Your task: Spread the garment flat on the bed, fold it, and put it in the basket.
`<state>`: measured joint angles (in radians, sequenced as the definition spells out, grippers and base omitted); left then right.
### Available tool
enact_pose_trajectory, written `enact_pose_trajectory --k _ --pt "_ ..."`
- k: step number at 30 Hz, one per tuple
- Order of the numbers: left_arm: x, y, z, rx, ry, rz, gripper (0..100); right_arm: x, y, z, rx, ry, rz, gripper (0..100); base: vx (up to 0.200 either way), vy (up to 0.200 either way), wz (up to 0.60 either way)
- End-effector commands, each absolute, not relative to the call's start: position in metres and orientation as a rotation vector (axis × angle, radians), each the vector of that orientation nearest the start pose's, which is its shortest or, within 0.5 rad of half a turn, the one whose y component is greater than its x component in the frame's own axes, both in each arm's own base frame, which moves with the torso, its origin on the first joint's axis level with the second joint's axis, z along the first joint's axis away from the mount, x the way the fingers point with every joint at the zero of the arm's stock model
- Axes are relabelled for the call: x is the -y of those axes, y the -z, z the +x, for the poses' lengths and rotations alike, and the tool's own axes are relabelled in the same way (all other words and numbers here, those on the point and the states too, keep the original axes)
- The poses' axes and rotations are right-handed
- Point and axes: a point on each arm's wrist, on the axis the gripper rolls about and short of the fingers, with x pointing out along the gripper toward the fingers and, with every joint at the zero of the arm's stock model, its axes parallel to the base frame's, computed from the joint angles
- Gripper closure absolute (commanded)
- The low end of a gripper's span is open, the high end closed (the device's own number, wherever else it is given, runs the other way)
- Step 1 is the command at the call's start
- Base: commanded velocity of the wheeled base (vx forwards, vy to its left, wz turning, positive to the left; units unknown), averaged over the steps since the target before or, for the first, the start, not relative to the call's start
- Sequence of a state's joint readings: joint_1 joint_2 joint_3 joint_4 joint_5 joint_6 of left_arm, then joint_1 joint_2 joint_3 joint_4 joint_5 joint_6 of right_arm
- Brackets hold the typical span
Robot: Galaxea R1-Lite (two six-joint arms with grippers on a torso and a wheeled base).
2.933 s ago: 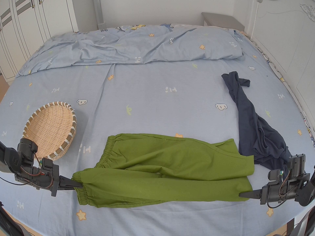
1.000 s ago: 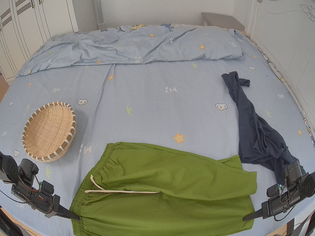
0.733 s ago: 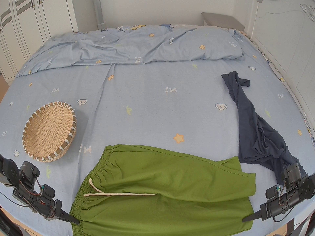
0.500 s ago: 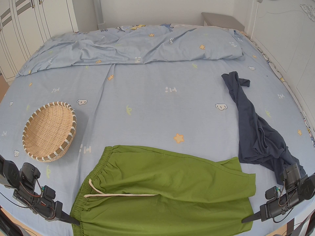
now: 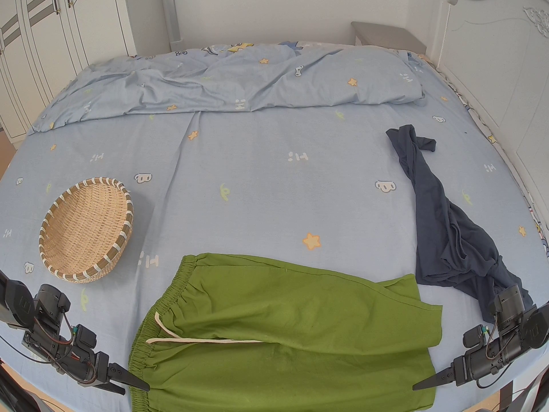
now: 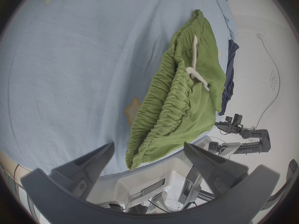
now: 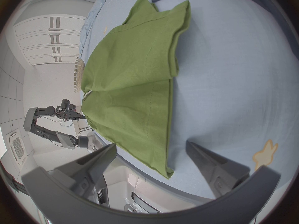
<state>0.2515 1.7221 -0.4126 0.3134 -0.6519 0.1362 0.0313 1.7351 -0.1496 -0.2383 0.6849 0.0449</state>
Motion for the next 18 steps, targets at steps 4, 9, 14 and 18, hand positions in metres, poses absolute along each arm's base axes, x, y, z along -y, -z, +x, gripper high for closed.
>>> enact_pose_trajectory --k 4,9,14,18 --pt "-0.028 -0.072 0.151 -1.324 0.398 -0.571 0 -0.015 -0.026 0.142 -1.253 -0.563 0.480 0 0.000 0.000 0.00" --pt "-0.028 -0.103 0.149 -1.223 0.401 -0.528 0 -0.009 -0.036 0.143 -1.106 -0.528 0.431 0 0.000 0.000 0.00" --pt "-0.021 -0.140 0.175 -1.145 0.458 -0.461 0 0.000 -0.061 0.141 -0.909 -0.486 0.395 0 0.000 0.000 0.00" --pt "-0.015 -0.148 0.200 -1.128 0.488 -0.442 0 0.006 -0.074 0.146 -0.824 -0.466 0.376 0 0.000 0.000 0.00"
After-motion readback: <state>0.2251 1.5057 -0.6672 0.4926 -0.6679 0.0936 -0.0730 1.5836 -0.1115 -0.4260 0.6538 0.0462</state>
